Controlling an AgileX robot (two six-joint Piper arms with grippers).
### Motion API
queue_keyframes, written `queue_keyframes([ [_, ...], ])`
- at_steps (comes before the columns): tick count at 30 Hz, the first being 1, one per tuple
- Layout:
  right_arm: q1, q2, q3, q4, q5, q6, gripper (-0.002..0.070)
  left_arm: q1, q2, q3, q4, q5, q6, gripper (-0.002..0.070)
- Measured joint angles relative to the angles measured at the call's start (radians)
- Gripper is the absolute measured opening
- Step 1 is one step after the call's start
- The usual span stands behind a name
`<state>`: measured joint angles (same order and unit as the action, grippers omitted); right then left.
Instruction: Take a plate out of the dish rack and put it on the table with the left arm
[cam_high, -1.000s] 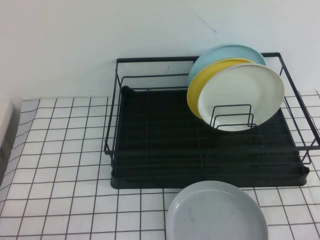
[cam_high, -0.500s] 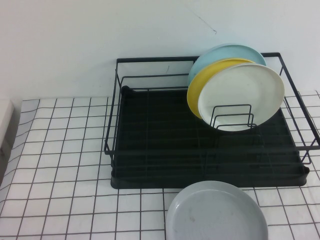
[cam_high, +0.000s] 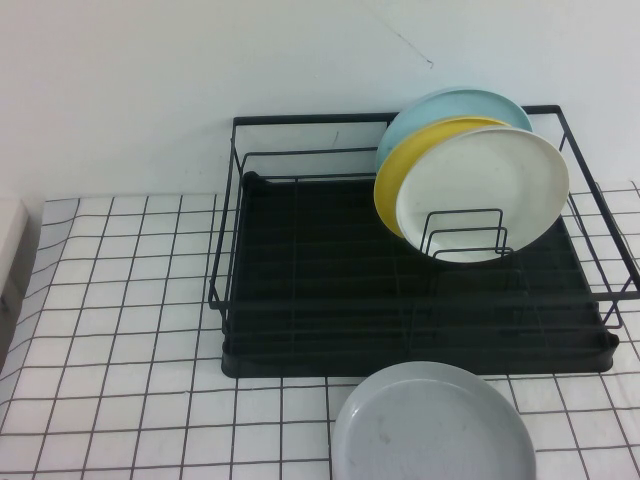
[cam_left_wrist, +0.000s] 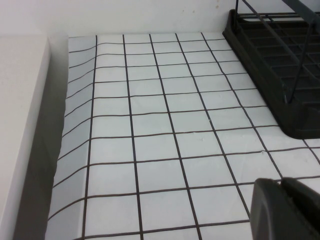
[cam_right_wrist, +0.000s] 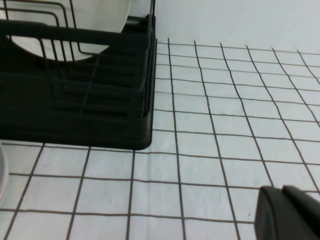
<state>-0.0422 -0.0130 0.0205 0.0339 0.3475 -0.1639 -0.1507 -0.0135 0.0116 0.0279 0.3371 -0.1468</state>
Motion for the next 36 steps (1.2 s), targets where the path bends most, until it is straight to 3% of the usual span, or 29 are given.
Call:
queue_keyframes([
  [31,0.0,0.0,0.0,0.0,0.0,0.0,-0.0003,0.0,0.0,0.0,0.047,-0.005,0.025,-0.0003],
  [36,0.0,0.0,0.0,0.0,0.0,0.0,-0.0003,0.0,0.0,0.011,0.115,-0.165,0.025,-0.0003],
])
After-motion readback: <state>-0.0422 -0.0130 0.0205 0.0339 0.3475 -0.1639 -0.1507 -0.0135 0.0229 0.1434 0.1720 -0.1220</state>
